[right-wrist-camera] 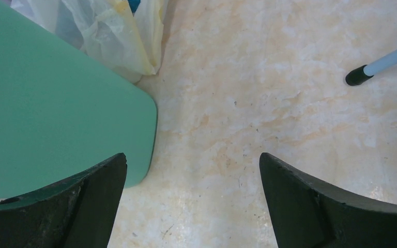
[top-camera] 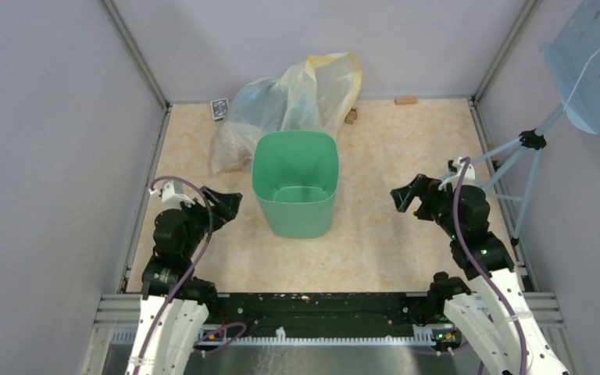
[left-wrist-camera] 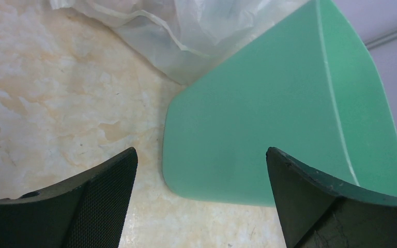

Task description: Put the trash bags into the trash bin

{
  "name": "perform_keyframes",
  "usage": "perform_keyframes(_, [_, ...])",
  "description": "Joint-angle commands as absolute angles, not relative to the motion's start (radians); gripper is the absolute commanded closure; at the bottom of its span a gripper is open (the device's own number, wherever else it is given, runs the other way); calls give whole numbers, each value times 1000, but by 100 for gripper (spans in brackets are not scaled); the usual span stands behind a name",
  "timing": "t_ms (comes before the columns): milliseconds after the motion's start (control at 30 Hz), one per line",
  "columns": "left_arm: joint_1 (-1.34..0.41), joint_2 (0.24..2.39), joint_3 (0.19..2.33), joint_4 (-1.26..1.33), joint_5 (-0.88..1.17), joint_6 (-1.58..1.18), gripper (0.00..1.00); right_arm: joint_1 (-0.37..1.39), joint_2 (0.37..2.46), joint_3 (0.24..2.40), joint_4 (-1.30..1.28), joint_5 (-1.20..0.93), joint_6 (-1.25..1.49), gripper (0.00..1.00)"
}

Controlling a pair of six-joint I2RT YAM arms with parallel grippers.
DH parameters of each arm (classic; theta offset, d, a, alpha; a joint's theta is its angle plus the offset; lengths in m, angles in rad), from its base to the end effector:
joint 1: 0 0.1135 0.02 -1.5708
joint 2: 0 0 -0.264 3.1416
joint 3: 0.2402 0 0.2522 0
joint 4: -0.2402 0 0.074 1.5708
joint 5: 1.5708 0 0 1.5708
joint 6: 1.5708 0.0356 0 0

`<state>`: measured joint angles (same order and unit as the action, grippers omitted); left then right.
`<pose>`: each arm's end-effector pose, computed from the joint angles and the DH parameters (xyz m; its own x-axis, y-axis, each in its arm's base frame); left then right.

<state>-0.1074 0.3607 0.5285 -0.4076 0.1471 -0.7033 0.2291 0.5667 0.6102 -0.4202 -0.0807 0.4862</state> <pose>0.1094 -0.0170 0.2808 -0.3402 -0.6068 -0.7184 0.0361 0.7550 -0.6548 0.1369 0.0349 0.2855 -0.4566 0.3718 -0.8083 -0.0973 0.8822 0.4607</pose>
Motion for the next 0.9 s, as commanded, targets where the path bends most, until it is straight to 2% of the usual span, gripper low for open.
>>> perform_keyframes(0, [-106, 382, 658, -406, 232, -584, 1, 233, 604, 669, -365, -137, 480, 2])
perform_keyframes(300, [-106, 671, 886, -491, 398, -503, 1, 233, 710, 773, -296, -272, 457, 3])
perform_keyframes(433, [-109, 734, 955, -483, 427, -506, 1, 232, 760, 813, -276, -313, 463, 3])
perform_keyframes(733, [-178, 850, 1051, -469, 354, -489, 1, 234, 882, 864, -203, -382, 466, 4])
perform_keyframes(867, [-244, 928, 1096, -492, 271, -466, 7, 235, 926, 886, -162, -376, 475, 5])
